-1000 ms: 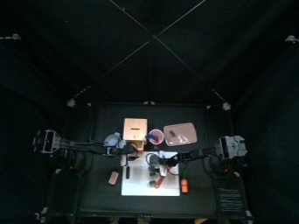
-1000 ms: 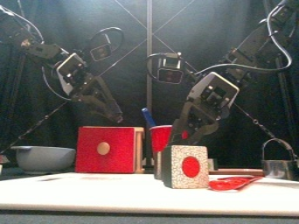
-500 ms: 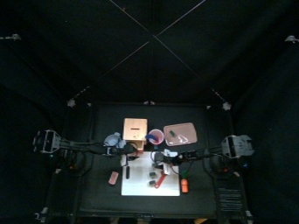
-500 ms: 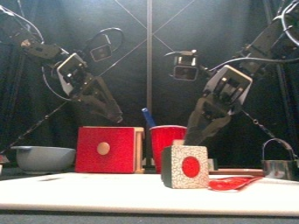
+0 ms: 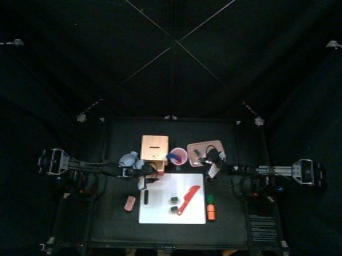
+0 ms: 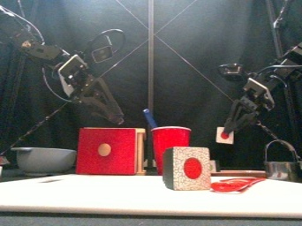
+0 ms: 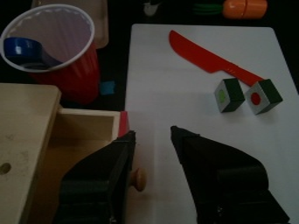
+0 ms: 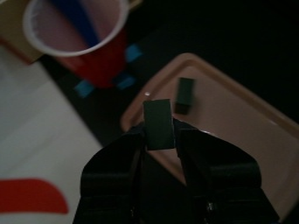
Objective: Place sushi on board then cut the sushi with the knife then place the pieces on the plate
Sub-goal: Place the 4 sushi pieces on the plate
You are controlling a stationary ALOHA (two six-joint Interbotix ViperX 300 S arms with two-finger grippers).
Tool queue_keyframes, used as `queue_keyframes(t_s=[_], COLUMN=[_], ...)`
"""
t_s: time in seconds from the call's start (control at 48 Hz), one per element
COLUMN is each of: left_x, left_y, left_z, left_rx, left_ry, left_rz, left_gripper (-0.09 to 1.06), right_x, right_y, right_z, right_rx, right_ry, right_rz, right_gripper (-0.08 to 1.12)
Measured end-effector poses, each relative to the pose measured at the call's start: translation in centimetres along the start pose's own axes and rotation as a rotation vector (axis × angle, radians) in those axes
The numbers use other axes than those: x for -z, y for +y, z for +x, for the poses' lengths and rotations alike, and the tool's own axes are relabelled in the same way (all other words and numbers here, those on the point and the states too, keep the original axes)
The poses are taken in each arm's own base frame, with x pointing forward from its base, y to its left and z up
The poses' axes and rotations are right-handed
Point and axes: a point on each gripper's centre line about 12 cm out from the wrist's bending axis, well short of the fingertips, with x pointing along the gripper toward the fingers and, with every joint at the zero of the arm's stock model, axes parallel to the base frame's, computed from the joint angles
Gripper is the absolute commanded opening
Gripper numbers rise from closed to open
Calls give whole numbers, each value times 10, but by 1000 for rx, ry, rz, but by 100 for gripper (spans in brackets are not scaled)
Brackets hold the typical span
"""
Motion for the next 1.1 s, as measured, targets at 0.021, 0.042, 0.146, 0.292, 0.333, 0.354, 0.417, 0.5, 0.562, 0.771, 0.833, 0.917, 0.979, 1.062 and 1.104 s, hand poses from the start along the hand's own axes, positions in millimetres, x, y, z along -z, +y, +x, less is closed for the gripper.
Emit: queue_keyframes(t_s=[0.021,0.042,0.146,0.292,0.333,0.354,0.417,0.5,0.562,0.771,0.833,0.917,0.979,1.062,1.104], left_x=[0,1,3,5,5,5,5,5,5,5,5,5,5,5,4], left_y=[0,0,0,0,0,1,1,0,0,0,0,0,0,0,0], left_z=[0,1,3,4,4,4,4,4,4,4,4,4,4,4,3], left_rx=[0,-1,-1,-1,-1,-2,-2,-1,-1,0,0,0,0,0,0], left_ry=[2,3,12,18,18,20,18,20,20,18,18,18,20,18,17], left_rz=[2,4,1,1,2,1,0,1,1,1,1,1,1,3,1], left_gripper=[78,78,78,78,78,78,78,78,78,78,78,78,78,78,78], right_x=[1,1,4,6,5,4,2,-1,-1,5,5,7,6,3,1], right_y=[-3,-6,-17,-24,-25,-25,-24,-20,-19,-15,-14,-10,-6,3,9], right_z=[2,4,16,36,41,44,52,62,68,76,75,72,66,54,47], right_rx=[14,30,94,153,165,172,180,184,187,188,189,184,178,156,145], right_ry=[6,15,66,129,141,145,159,171,184,212,212,211,198,169,151], right_rz=[11,23,87,150,159,164,165,161,158,140,135,124,111,94,88], right_gripper=[63,63,63,63,63,63,63,63,64,78,80,81,81,81,81])
